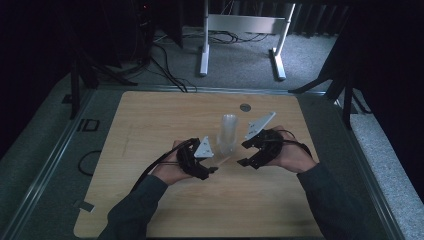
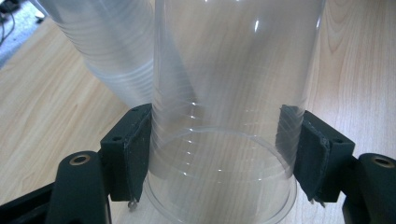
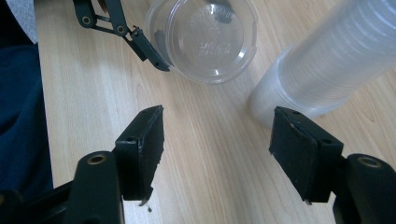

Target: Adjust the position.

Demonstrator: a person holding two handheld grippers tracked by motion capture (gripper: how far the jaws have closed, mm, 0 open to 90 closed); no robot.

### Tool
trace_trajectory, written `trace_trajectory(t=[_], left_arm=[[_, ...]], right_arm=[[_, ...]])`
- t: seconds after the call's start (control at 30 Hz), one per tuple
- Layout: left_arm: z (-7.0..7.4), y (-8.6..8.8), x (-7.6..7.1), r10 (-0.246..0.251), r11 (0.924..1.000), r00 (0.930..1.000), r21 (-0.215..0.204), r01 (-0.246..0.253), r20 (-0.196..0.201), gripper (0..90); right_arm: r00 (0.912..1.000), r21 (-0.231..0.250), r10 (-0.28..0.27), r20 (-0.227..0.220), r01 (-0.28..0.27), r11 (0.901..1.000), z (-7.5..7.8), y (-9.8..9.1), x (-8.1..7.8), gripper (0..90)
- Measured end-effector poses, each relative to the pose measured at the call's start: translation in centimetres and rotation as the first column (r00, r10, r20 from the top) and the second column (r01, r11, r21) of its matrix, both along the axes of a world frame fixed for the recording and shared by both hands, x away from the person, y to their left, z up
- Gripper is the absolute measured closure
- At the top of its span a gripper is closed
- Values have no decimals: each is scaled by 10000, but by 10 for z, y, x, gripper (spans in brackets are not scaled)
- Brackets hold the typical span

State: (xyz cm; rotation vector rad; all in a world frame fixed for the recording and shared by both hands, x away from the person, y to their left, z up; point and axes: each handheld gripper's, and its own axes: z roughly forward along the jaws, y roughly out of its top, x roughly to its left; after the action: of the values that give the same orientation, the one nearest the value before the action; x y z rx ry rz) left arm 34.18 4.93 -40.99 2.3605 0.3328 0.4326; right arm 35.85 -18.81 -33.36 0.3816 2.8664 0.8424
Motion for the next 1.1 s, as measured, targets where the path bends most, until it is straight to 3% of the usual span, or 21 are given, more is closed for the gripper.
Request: trace_trajectory(t=[0.23,0.3,0.53,1.1], left_arm=[[-2,-2,0,-217,9993,9995,302,223,-216,293],[-3,-5,1,-381,9978,9986,521,399,-369,293],[-6,-8,1,-466,9956,9978,796,503,-473,293],[-10,-16,-2,-672,9887,9970,1315,716,-379,293]], right_arm=[[9999,-283,135,11,-134,9995,-3,3,0,349],[9994,-674,355,61,-350,9971,-6,6,-1,349],[9985,-1039,532,-98,-539,9931,-10,10,-2,349],[9968,-1662,678,-430,-741,9833,-14,19,-3,348]])
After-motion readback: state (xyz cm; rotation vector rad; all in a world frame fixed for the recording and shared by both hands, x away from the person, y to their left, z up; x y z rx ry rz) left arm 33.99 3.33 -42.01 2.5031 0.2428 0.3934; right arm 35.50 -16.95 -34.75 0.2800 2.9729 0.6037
